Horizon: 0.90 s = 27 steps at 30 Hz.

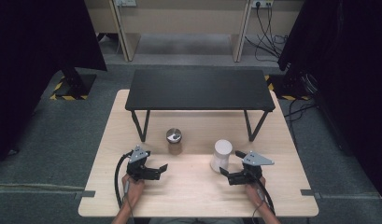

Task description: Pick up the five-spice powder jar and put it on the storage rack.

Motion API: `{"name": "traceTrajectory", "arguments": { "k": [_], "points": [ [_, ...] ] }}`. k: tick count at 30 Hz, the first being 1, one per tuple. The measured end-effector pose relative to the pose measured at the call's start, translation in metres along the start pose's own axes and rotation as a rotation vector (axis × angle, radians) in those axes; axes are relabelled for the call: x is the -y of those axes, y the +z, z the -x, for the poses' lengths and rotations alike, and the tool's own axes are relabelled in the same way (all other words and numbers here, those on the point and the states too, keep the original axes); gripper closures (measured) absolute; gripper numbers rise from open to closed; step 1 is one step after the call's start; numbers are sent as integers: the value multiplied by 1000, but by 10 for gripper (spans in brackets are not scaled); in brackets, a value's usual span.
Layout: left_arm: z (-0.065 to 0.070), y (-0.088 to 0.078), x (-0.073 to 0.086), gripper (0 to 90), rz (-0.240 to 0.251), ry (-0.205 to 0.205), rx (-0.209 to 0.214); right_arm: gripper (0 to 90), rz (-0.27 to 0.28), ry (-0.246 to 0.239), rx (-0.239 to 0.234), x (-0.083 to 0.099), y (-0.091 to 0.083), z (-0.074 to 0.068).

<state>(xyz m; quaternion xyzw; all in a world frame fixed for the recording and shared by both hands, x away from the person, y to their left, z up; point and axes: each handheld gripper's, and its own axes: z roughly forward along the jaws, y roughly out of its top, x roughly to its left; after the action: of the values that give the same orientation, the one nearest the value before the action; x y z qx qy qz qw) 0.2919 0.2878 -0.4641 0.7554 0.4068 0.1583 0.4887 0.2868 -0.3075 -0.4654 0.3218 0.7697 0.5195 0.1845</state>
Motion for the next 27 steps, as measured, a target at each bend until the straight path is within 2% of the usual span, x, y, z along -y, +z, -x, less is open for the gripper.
{"name": "traceTrajectory", "arguments": {
  "k": [27],
  "points": [
    [-1,0,0,8,2,1,2,14,-4,-10,-11,-1,1,1]
  ]
}}
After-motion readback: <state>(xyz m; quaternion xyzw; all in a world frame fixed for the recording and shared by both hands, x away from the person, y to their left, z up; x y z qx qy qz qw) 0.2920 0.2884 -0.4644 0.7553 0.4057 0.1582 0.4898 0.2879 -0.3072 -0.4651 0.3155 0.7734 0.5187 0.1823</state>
